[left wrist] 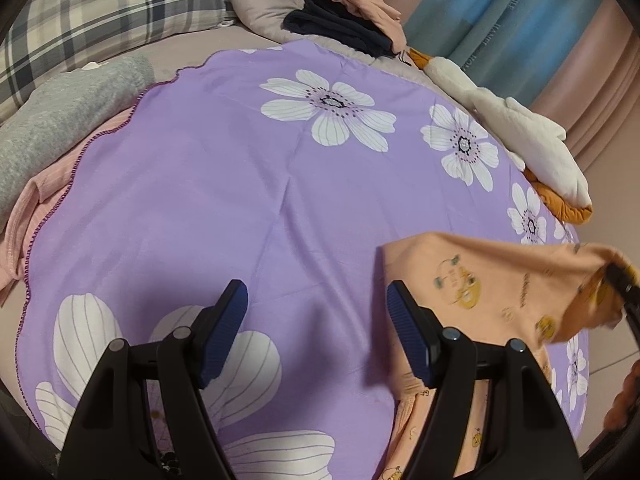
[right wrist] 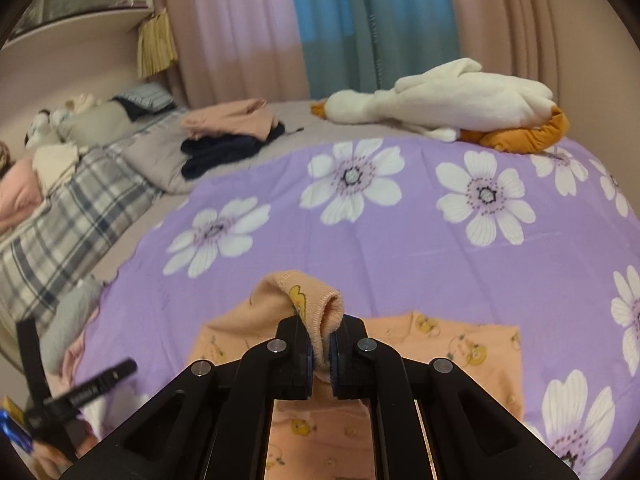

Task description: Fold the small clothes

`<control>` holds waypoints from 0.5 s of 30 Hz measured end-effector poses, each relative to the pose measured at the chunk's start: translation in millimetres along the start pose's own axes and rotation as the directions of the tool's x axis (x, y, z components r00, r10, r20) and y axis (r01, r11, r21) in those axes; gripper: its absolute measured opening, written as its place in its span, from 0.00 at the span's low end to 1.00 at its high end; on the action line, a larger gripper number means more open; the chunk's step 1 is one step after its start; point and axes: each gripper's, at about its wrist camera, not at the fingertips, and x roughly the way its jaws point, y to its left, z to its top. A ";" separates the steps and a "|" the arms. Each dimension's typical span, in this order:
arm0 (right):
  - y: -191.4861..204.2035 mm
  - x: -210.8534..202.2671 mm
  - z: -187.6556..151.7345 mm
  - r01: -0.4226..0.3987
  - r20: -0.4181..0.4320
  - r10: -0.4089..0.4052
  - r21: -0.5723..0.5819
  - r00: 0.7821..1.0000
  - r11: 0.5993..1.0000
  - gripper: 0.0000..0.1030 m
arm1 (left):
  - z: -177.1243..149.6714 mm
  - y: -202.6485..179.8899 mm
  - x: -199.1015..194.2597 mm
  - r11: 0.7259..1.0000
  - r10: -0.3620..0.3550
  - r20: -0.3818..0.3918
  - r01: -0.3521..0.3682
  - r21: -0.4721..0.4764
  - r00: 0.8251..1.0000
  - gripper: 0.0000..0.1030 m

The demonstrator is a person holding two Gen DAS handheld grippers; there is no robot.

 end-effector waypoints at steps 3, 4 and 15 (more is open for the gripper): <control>-7.5 -4.9 4.3 0.023 0.008 -0.023 0.002 1.000 1.000 0.07 | -1.6 -3.8 2.6 1.000 -0.001 -0.005 0.001 0.011 1.000 0.69; -11.1 -5.7 5.5 0.031 0.008 -0.031 0.004 0.999 1.000 0.07 | -2.1 -5.2 3.8 1.000 -0.002 -0.008 0.002 0.013 1.000 0.69; -60.9 2.9 2.3 0.087 -0.076 -0.082 0.067 0.994 0.994 0.07 | -12.3 -30.6 18.9 0.994 0.002 -0.041 0.003 0.106 0.999 0.69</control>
